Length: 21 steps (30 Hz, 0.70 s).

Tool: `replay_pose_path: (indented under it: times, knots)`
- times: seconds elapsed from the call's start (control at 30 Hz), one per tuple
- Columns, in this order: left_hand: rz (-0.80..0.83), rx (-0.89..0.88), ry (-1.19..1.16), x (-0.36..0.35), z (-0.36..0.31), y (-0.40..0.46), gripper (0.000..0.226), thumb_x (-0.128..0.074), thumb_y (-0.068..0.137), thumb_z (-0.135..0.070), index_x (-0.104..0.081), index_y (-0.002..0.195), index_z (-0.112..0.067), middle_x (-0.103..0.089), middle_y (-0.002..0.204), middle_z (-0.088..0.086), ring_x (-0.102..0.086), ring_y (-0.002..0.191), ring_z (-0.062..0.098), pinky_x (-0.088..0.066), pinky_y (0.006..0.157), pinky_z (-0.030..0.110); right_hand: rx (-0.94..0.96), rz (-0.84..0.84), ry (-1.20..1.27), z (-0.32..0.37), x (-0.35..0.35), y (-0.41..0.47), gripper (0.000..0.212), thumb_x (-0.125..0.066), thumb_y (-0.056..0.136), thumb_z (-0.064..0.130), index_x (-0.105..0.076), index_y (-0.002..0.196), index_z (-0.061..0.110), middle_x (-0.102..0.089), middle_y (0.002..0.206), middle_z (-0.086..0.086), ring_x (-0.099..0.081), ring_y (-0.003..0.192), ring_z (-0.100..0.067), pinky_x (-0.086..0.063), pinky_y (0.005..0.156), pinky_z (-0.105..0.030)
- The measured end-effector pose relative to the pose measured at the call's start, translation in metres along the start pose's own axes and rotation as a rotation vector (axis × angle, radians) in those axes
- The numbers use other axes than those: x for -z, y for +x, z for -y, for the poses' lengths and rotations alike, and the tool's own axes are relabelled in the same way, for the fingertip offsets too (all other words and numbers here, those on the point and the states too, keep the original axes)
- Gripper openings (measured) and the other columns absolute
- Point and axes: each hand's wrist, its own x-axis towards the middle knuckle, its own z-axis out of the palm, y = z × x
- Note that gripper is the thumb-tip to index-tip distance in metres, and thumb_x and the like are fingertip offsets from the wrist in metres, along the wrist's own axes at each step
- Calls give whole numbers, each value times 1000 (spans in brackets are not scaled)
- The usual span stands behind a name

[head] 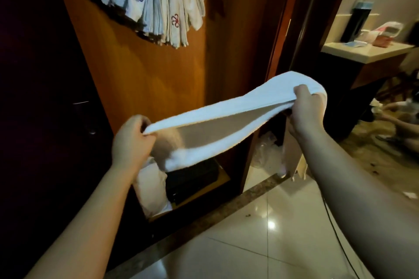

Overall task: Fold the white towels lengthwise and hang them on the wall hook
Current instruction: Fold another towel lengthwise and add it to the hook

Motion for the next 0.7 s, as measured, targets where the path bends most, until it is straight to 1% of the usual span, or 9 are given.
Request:
replay_pose_path:
  times: [0.07,0.13,0.23,0.37,0.4,0.47,0.57,0.63,0.7]
  knots:
    - [-71,53,-595,22,-3,5,27,-64,78,-1,-62,84,-27,-66,92,-3,-61,89,16,-46,74,25,-28,-9,185,-4,-1,8,9,-55,85,23,-58,86,15,-67,78,-1,-68,81,-23,-51,70,-36]
    - [-5,228,-1047,20,-2,1,29,-58,84,7,-59,83,-21,-70,84,-4,-67,83,11,-52,73,21,-65,11,320,-9,-3,13,10,-54,84,17,-60,89,10,-69,78,-4,-69,76,-23,-53,68,-34]
    - [58,297,-861,7,2,-16,32,-59,86,12,-57,81,-19,-62,72,-6,-58,62,1,-45,59,20,-123,33,422,-16,-7,15,18,-55,83,14,-61,98,6,-71,78,-6,-71,69,-20,-55,64,-30]
    - [-131,119,-981,35,6,-9,43,-56,76,13,-67,86,-28,-67,85,-7,-62,80,6,-50,74,22,-171,18,443,-32,-13,11,11,-56,87,10,-59,97,6,-71,77,-4,-72,67,-16,-54,62,-26]
    - [-88,95,-1079,38,4,-7,42,-56,78,12,-67,92,-26,-69,91,-4,-64,86,10,-52,79,24,-197,9,472,-33,-14,9,13,-56,88,9,-59,100,6,-73,77,-4,-73,69,-17,-54,62,-25]
    - [171,260,-1141,29,2,-22,31,-56,91,7,-72,93,-19,-74,89,-3,-68,83,8,-55,78,23,-264,-7,548,-32,-17,7,15,-56,89,8,-59,103,5,-75,75,-5,-75,70,-19,-56,60,-25]
    - [535,387,-681,4,26,-50,30,-63,88,11,-74,86,-16,-76,78,-6,-69,80,12,-53,72,23,-308,25,602,-36,-15,8,25,-55,89,9,-58,113,4,-77,83,-7,-76,78,-22,-59,64,-30]
    - [424,384,-650,6,40,-49,29,-63,86,12,-71,89,-16,-74,77,-6,-66,77,16,-51,64,21,-323,12,539,-43,-11,8,25,-57,89,12,-58,113,6,-77,90,-6,-76,81,-21,-59,66,-31]
    - [188,373,-805,16,43,-39,29,-58,85,12,-67,86,-16,-71,74,-7,-64,66,12,-50,54,20,-325,-13,479,-51,-8,11,27,-59,88,16,-58,114,7,-75,99,-6,-75,86,-21,-58,68,-31]
